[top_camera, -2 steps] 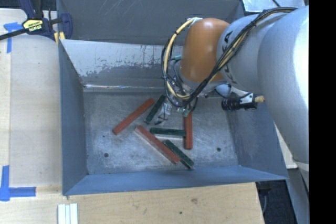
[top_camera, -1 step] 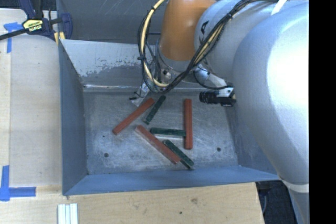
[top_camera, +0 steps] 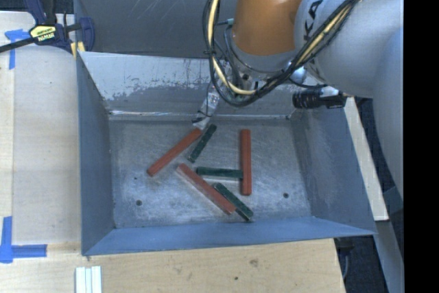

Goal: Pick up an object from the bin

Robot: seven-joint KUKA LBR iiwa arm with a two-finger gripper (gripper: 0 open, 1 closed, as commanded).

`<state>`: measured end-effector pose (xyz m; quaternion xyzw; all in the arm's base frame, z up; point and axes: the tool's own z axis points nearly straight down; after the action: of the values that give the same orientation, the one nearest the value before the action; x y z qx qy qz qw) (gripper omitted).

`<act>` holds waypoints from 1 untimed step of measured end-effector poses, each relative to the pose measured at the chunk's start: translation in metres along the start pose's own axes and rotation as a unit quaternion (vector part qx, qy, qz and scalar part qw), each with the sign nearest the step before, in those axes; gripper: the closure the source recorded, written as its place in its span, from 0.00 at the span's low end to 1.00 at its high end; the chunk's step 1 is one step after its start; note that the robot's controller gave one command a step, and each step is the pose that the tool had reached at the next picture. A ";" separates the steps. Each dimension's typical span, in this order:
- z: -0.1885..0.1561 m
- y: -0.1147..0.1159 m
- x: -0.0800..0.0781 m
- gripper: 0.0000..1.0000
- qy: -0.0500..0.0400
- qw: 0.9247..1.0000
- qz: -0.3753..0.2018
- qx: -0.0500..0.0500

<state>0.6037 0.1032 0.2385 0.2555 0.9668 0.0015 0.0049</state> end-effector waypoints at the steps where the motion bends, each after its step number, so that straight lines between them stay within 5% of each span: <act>1: 0.123 0.010 0.025 0.00 0.006 0.905 -0.426 0.001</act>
Offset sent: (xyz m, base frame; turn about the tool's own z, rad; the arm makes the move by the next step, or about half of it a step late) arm -0.0146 0.0215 -0.1218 -0.8793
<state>0.5887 0.1245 0.1150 -0.1802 0.9836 0.0001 -0.0009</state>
